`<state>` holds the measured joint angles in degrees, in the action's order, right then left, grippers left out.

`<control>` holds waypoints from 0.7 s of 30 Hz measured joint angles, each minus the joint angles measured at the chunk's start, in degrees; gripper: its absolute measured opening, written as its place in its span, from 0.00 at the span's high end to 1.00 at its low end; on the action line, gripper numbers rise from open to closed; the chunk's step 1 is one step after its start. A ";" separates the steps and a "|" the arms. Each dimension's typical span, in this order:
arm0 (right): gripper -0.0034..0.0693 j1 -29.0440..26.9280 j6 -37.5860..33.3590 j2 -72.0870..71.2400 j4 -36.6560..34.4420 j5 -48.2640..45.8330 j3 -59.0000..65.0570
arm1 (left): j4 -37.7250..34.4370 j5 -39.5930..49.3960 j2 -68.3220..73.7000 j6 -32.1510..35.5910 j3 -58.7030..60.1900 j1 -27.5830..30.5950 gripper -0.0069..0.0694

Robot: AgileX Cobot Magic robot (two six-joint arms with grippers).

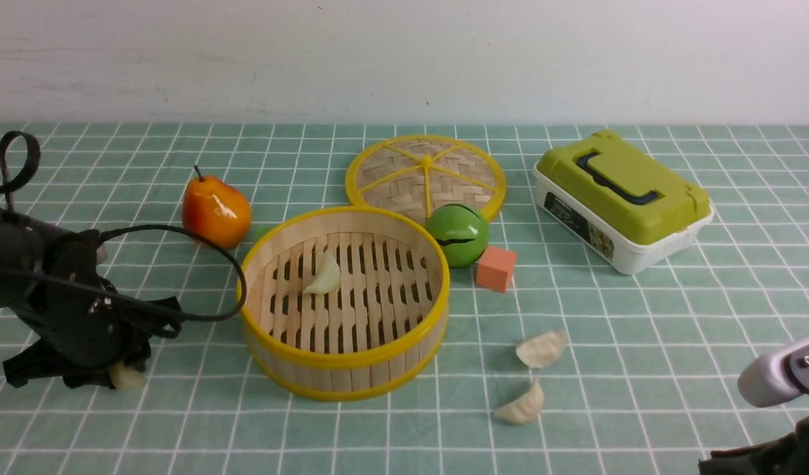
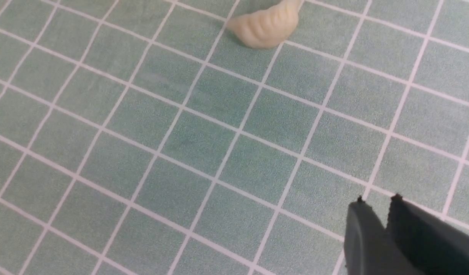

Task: Put the dumplings into the steamer on the table with the blue tablecloth.
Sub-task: 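Place the dumpling into the bamboo steamer basket with the left gripper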

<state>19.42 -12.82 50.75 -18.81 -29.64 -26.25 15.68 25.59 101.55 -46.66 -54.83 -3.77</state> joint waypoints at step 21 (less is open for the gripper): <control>0.80 0.00 0.00 0.01 0.28 2.42 0.00 | -17.66 15.49 9.72 31.42 -35.11 -20.58 0.59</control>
<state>19.42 -12.82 50.76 -18.54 -27.22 -26.25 -1.98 41.08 111.27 -15.24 -89.94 -24.36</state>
